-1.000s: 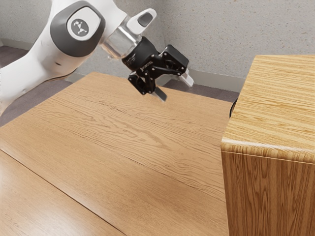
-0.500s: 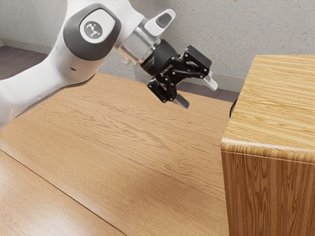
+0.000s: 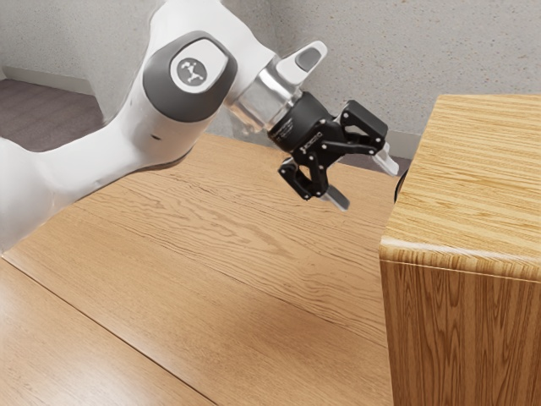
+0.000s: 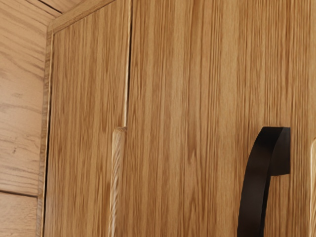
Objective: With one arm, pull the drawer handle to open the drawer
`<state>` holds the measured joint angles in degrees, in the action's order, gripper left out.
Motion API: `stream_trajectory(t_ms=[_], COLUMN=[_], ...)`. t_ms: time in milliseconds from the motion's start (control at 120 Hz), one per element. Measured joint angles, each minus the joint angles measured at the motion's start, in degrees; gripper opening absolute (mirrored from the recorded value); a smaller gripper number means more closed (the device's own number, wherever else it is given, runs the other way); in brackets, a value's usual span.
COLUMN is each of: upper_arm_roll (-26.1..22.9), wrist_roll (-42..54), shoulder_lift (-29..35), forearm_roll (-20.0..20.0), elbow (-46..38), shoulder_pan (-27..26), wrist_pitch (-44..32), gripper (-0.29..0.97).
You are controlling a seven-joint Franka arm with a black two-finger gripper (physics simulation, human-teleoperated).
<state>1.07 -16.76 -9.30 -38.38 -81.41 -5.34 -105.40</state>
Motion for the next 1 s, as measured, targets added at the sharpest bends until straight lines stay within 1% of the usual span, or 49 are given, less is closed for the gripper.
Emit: stream_trajectory(t_ms=[175, 292, 433, 575, 617, 675, 833, 1000], upper_arm_roll=[-1.26, -1.19, -1.06, -0.55, -0.58, -0.57, 1.58, 5.89], wrist_roll=[-0.33, -0.47, -0.54, -0.75, -0.84, -0.94, -0.93, -0.87], shoulder_lift=[-1.82, -2.24, -3.02, -2.88, -2.71, -2.46, -1.38, 0.16], forearm_roll=[-3.18, -4.18, -4.42, -3.76, -3.5, -3.29, -3.36, -2.66], elbow=[-0.09, -0.59, -1.63, -2.87, -3.11, -3.33, -3.57, -4.04], shoulder_pan=[-0.26, 0.18, 0.13, 0.06, 0.53, 2.77, 4.44, 4.16], wrist_pitch=[-2.7, -3.71, -4.33, -4.3, -4.19, -3.91, -3.03, -1.4], gripper=[0.68, 0.68, 0.68, 0.68, 0.68, 0.68, 0.67, 0.67])
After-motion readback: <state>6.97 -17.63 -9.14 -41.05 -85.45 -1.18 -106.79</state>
